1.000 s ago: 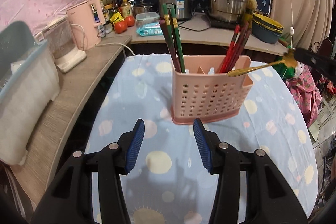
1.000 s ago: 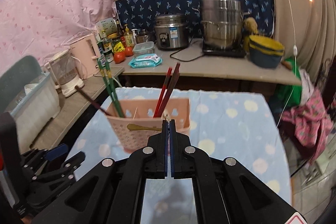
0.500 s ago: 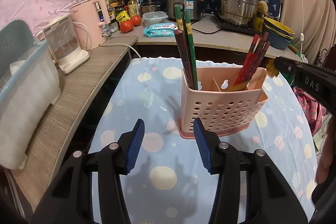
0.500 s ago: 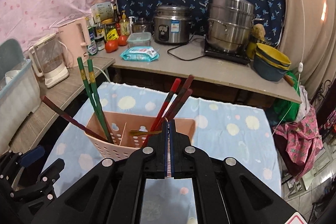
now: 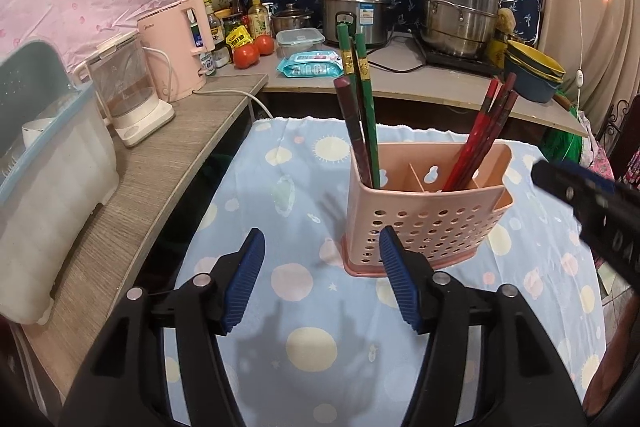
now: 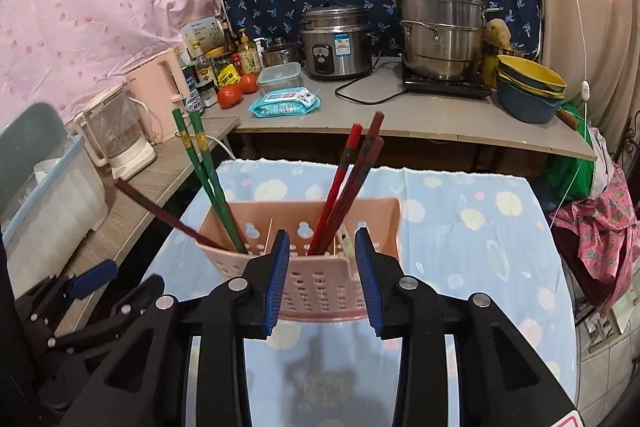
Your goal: Organize utensils
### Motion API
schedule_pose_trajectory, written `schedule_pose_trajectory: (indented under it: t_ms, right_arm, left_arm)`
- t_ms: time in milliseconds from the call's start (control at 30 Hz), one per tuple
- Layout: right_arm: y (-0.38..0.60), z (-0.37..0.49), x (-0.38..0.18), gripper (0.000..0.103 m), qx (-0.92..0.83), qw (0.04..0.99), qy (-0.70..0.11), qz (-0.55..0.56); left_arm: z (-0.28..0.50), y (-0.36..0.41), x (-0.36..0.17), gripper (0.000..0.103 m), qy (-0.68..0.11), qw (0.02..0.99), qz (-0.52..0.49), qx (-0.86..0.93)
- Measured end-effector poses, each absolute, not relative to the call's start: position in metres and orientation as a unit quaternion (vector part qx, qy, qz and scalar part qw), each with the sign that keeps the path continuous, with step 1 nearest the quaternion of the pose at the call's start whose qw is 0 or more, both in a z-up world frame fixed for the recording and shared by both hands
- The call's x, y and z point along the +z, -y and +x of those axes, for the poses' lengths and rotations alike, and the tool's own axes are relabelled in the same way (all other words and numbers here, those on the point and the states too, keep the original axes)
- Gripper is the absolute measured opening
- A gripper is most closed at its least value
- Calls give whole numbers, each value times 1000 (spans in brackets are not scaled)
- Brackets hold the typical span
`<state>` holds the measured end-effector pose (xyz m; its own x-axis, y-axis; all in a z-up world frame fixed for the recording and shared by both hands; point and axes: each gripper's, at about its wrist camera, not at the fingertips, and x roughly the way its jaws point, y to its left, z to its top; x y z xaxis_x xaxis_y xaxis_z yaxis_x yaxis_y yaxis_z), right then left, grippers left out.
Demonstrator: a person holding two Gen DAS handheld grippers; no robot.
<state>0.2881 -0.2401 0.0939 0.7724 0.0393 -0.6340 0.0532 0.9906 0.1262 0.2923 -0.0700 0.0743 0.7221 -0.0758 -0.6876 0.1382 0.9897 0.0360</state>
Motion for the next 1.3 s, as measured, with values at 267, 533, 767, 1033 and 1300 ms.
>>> schedule_pose_trajectory:
  t_ms: [267,533,767,1033,1300]
  right_arm:
    - [242,266,84,48,-3,933,-349,86]
    - [245,253,76,63,-17,931,-354,85]
    - [247,248,74,76,-31,934,-348,74]
    - [250,243,68,97,-34,935,-345,81]
    - [249,239,67,97,-40,935,-345,79]
  left_arm:
    - [285,76,80,61,-364,929,42,-58]
    - [279,82,85,76,-354,932,48,-56]
    - [279,82,85,90,-353,933,47,-48]
    - [280,76,82,95,-360,931,38,-35]
    - [279,74,79,95,-363,931,38,-24]
